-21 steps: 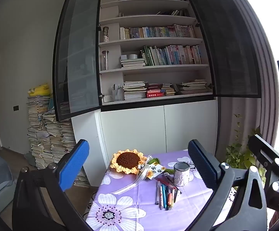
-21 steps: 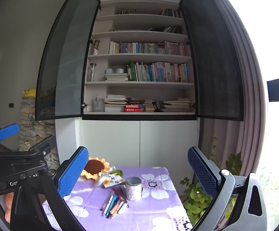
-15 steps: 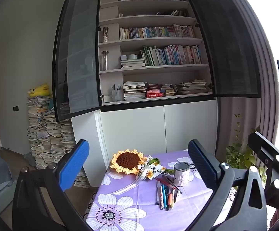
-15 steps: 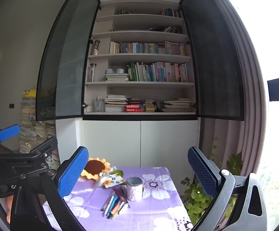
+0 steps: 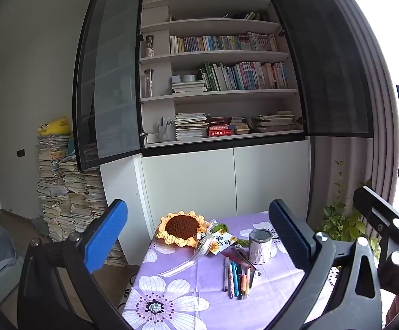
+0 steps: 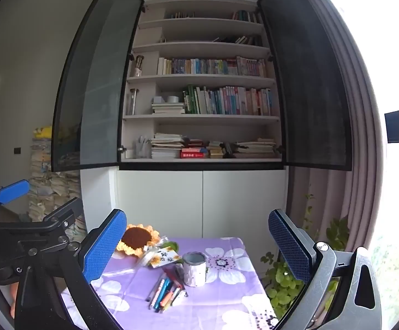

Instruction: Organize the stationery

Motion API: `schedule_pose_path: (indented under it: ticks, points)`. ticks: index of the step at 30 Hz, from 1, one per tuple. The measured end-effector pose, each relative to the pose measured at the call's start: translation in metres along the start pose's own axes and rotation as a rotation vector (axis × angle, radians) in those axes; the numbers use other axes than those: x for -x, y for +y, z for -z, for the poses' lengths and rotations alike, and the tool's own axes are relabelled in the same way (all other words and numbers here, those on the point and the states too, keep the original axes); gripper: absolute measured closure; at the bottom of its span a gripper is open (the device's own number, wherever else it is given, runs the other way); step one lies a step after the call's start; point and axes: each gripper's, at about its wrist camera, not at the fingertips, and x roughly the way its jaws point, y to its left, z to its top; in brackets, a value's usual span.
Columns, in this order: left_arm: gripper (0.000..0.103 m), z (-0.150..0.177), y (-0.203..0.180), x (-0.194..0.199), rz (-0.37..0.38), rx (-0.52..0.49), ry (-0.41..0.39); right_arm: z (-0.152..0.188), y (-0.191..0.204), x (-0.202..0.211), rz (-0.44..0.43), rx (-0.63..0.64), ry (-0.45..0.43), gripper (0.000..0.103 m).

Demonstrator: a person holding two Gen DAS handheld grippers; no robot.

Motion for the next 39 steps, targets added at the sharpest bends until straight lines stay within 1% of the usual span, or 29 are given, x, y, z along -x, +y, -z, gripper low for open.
schedule_pose_path:
  ticks: [21,39]
  points:
    - [0.001,0.011,-0.003,-0.026,0.026,-0.008,0.057,0.009,-0.004,-0.023,0.003,-0.016,0.060,0.000]
    - [0.001,0.014,-0.002,-0.039,0.023,-0.014,0.076,0.011,-0.002,-0.037,-0.005,-0.016,0.087,0.000]
